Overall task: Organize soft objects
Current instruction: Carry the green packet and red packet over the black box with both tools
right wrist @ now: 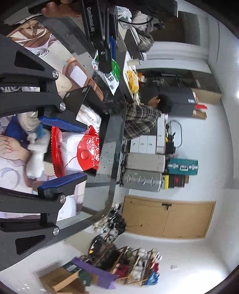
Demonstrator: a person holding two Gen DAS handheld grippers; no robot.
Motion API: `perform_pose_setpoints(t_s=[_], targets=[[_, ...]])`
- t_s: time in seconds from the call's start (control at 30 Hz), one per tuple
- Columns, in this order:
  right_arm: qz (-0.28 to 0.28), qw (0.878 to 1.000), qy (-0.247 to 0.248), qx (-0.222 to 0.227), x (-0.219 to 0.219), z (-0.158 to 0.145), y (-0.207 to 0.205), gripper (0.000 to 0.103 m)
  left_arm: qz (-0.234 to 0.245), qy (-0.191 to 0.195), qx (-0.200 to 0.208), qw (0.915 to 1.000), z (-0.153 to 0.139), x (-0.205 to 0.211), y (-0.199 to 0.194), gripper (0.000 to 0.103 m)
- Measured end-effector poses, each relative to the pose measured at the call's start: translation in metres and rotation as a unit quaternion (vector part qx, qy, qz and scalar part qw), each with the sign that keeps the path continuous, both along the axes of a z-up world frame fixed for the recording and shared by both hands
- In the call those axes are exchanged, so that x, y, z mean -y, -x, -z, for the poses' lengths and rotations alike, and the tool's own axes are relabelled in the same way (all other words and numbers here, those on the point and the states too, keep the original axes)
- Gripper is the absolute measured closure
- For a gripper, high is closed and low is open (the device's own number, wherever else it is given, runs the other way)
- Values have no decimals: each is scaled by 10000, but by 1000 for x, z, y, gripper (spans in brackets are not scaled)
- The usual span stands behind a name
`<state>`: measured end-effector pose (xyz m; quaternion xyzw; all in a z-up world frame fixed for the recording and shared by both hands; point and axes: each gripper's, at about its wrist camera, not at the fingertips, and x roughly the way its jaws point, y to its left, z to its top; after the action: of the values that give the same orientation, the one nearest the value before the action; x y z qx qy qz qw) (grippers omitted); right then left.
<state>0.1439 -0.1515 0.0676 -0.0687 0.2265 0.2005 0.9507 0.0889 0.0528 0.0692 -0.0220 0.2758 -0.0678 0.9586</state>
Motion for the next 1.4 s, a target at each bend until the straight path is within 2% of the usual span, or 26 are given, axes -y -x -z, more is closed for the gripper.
perform_pose_setpoints(t_s=[0.23, 0.57, 0.9, 1.1, 1.4], targets=[[-320, 9995, 26, -33, -5, -15, -27, 56, -284, -217, 31, 9994, 3, 3, -15, 71], [-598, 9975, 100, -354, -20, -5, -47, 56, -399, -282, -85, 9988, 18, 10, -43, 71], [-528, 9965, 252, -593, -34, 15, -71, 56, -148, -324, -224, 9991, 31, 21, -69, 71], [-329, 9949, 413, -860, -32, 32, -85, 56, 101, -325, -509, 9981, 44, 31, -84, 71], [-377, 9937, 472, -940, -34, 40, -95, 56, 263, -326, -692, 9967, 50, 39, -99, 71]])
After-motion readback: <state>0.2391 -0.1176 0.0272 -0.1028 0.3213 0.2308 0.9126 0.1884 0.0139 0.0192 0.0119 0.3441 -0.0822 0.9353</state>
